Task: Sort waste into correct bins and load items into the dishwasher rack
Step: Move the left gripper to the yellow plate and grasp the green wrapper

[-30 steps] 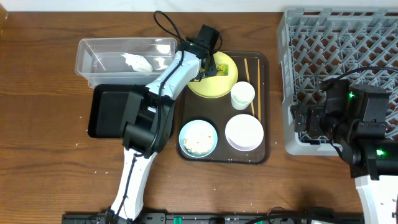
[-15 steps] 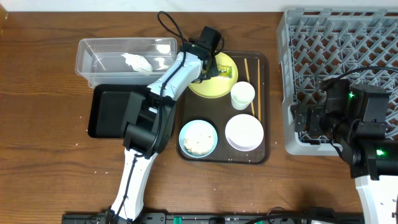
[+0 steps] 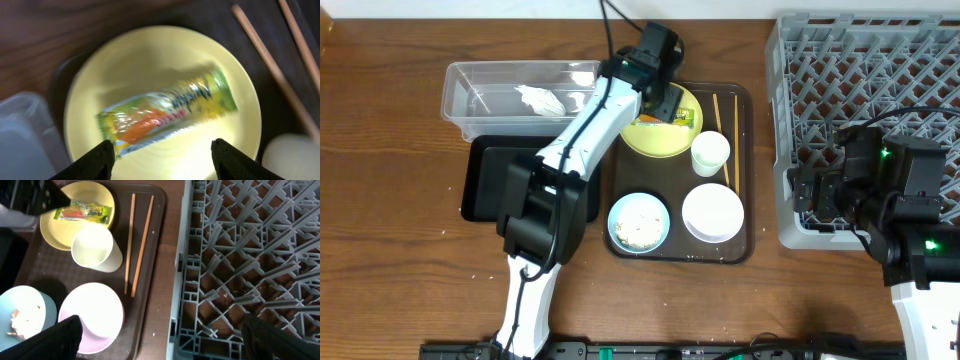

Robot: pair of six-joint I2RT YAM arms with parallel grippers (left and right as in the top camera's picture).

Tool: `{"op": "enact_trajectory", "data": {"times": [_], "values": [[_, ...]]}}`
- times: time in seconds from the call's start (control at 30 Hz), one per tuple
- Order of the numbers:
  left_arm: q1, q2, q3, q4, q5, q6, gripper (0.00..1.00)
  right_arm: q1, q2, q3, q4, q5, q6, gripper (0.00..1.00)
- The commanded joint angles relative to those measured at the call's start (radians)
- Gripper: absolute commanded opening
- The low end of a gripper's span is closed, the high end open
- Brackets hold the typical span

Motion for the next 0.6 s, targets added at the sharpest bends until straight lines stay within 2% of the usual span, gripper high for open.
{"op": "enact_trajectory", "data": {"times": [0.0, 0.13, 0.2, 0.37, 0.57], "values": [[-0.024, 0.022, -0.042, -0.010, 0.051, 0.289, 0.65, 0.021, -0.006, 0.021, 0.002, -0.008, -0.011, 0.99], [-0.046, 0.024, -0.093, -0.003, 0.050, 0.475, 0.64, 0.021, -0.006, 0.021, 0.002, -0.008, -0.011, 0.99], [-0.050, 0.025, -0.119, 0.023, 0.050, 0.528, 0.63, 0.021, -0.006, 0.021, 0.002, -0.008, -0.011, 0.99], [-0.049, 0.027, -0.187, 0.156, 0.042, 0.541, 0.63, 0.021, -0.006, 0.021, 0.000, -0.008, -0.011, 0.99], [-0.049, 0.034, -0.205, 0.248, 0.039, 0.541, 0.63, 0.021, -0.006, 0.021, -0.002, -0.008, -0.011, 0.99]]}}
